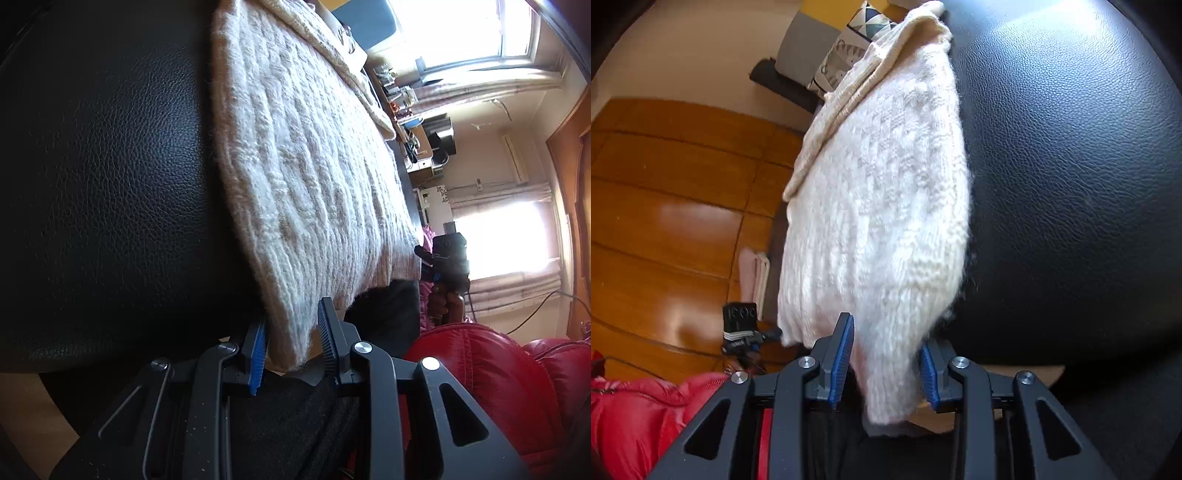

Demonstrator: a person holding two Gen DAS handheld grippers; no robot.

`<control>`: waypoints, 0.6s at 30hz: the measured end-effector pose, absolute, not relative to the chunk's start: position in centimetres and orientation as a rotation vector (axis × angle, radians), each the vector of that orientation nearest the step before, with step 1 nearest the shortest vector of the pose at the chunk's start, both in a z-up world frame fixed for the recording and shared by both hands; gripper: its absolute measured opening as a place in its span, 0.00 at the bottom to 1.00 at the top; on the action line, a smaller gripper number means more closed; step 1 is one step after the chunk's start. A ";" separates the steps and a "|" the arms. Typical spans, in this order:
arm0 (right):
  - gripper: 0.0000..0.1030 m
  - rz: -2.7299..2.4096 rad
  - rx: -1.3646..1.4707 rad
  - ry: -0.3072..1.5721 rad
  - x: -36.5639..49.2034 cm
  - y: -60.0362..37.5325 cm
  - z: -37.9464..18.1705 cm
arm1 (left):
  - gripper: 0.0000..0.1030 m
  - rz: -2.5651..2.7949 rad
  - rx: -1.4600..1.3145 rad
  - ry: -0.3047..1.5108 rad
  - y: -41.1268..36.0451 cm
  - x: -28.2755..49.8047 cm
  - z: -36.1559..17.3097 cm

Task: Fold clothes
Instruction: 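Grasp the sweater hem with both tools, then lift the hem with both tools and fold it toward the collar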

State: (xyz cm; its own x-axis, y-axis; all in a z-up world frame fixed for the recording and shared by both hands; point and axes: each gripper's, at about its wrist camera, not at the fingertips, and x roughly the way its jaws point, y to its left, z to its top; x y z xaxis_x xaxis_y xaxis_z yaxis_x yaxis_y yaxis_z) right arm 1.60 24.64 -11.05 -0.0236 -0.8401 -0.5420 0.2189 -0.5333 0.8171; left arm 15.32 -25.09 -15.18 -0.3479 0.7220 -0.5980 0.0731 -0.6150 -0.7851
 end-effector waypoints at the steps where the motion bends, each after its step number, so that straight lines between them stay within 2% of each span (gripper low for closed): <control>1: 0.31 -1.680 1.439 -0.687 1.7 24.3 -11.1 | 0.28 2.018 -1.451 -1.048 -25.1 15.4 -15.1; 6: 0.31 -1.694 1.398 -0.719 1.9 24.0 -11.3 | 0.28 2.056 -1.444 -1.033 -25.1 16.2 -14.7; 8: 0.30 -1.706 1.388 -0.736 2.1 24.0 -11.3 | 0.22 2.082 -1.453 -1.010 -25.4 16.6 -14.7; 9: 0.27 -1.718 1.384 -0.729 2.2 24.0 -11.3 | 0.12 2.096 -1.460 -0.997 -25.4 16.7 -14.7; 10: 0.26 -1.731 1.380 -0.723 2.3 24.0 -11.3 | 0.10 2.110 -1.465 -0.985 -25.3 16.7 -14.7; 12: 0.14 -1.776 1.384 -0.675 2.4 23.8 -11.0 | 0.08 2.134 -1.467 -0.962 -25.1 16.8 -14.5; 15: 0.12 -1.804 1.406 -0.626 2.4 23.6 -10.5 | 0.06 2.169 -1.451 -0.938 -25.0 17.1 -13.9; 18: 0.11 -1.779 1.417 -0.699 2.1 23.8 -10.4 | 0.06 2.219 -1.324 -0.988 -25.7 17.5 -12.0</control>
State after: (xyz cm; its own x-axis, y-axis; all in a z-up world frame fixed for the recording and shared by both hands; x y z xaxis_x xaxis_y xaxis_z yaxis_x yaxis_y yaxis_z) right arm 2.14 23.79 -10.44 -0.1121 -0.8178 -0.5645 0.2151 -0.5745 0.7897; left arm 17.46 -25.69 -12.05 -0.4885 0.6239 -0.6100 0.0360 -0.6841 -0.7285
